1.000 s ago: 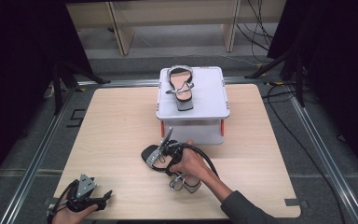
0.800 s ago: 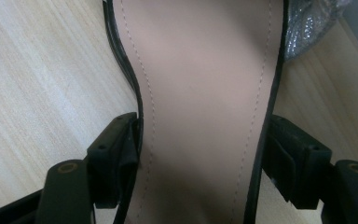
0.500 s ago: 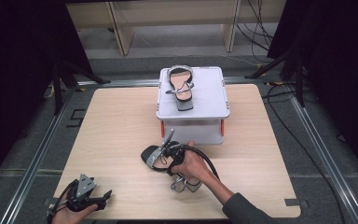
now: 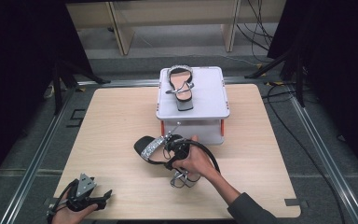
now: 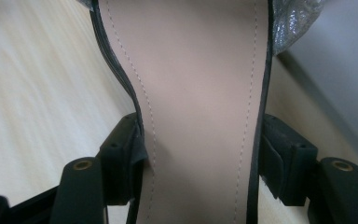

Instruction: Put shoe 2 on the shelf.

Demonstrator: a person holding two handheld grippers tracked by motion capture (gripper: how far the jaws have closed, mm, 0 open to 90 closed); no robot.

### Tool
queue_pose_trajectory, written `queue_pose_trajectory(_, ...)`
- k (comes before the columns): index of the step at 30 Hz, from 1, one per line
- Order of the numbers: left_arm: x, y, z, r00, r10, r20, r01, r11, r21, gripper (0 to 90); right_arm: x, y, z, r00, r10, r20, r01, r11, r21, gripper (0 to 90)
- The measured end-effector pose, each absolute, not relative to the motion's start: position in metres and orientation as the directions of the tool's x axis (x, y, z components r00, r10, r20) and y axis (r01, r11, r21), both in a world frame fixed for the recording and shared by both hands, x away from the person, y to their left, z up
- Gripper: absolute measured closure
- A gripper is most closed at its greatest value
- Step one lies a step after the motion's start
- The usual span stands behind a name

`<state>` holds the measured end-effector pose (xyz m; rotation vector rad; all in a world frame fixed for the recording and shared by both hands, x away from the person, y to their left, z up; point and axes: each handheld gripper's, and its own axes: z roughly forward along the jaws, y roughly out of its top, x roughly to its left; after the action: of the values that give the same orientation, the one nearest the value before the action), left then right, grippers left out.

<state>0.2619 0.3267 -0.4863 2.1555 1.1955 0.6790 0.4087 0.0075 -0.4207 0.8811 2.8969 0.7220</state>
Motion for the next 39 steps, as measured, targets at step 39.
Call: queue_pose_trajectory(39, 0.261, 0.327, -0.486, 0.476, 0.867, 0.150, 0.577, -0.437, 0.690, 18.0, 0.431, -0.035, -0.199, -0.799, 0.597, 0.069, 0.391, 0.429, 0.814, 38.8)
